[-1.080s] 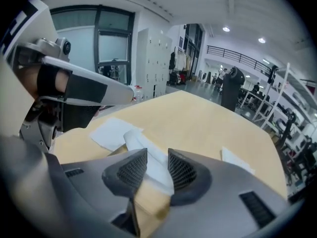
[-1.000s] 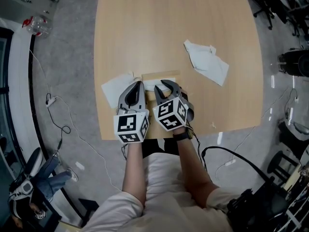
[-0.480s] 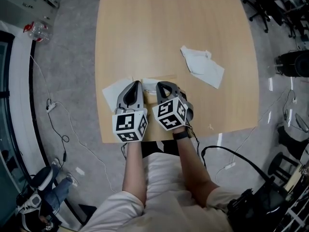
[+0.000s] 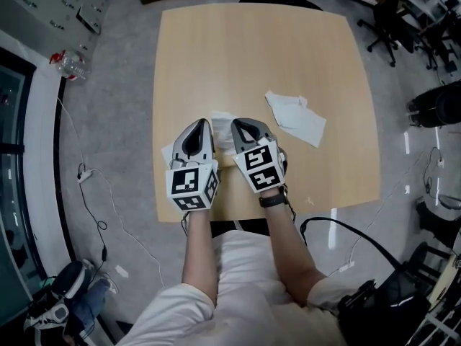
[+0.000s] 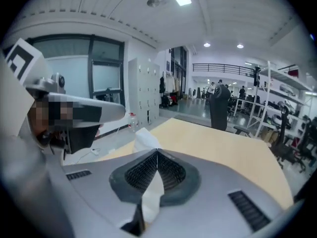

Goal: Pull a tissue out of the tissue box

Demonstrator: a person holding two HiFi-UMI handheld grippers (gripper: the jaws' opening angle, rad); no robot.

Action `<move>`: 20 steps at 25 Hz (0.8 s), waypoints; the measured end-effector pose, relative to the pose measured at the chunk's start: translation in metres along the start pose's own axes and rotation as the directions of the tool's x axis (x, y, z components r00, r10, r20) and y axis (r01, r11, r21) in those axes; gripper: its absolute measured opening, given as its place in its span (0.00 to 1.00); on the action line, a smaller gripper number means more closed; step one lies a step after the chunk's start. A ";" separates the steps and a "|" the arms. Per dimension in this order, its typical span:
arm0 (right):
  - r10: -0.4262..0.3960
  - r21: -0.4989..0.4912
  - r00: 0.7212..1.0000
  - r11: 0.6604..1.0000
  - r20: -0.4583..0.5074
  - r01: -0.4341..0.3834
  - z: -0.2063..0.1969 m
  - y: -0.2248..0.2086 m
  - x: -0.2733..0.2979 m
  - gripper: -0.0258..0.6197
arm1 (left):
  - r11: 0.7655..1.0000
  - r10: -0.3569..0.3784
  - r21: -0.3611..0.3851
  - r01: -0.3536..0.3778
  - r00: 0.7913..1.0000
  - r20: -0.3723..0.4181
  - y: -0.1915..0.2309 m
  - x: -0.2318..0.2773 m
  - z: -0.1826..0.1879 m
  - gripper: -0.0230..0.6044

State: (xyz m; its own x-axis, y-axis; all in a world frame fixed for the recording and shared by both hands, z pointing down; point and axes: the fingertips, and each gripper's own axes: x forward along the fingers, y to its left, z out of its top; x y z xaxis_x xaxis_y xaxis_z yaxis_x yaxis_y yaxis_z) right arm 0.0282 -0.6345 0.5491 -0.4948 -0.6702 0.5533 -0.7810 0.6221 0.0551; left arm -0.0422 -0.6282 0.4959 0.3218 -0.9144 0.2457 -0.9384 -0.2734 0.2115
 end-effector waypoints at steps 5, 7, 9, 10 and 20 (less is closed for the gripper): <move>-0.014 0.064 0.980 0.998 0.198 0.001 0.061 -0.011 -0.037 0.05 | 1.000 -0.002 -0.011 0.003 0.995 0.097 -0.013 -0.011 0.048 0.04; -0.038 0.062 0.961 0.998 0.273 0.022 0.088 -0.017 -0.055 0.05 | 1.000 -0.002 0.017 0.000 0.990 0.142 -0.019 -0.017 0.072 0.04; -0.054 0.070 0.938 0.997 0.342 0.032 0.112 -0.021 -0.072 0.05 | 0.999 -0.004 0.037 -0.003 0.984 0.180 -0.022 -0.022 0.092 0.04; -0.061 0.075 0.926 0.997 0.372 0.035 0.123 -0.023 -0.079 0.05 | 0.999 -0.003 0.047 -0.006 0.981 0.194 -0.024 -0.023 0.101 0.04; -0.124 0.093 0.849 0.992 0.514 0.088 0.178 -0.035 -0.135 0.05 | 0.991 -0.005 0.128 -0.030 0.964 0.266 -0.050 -0.044 0.153 0.04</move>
State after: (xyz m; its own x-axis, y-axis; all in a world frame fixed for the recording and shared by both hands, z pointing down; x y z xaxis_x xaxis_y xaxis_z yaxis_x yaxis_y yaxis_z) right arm 0.0545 -0.6381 0.3249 -0.5193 -0.8538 0.0361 -0.8536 0.5202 0.0260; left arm -0.0290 -0.6202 0.3303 0.2813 -0.9595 -0.0162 -0.9560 -0.2817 0.0816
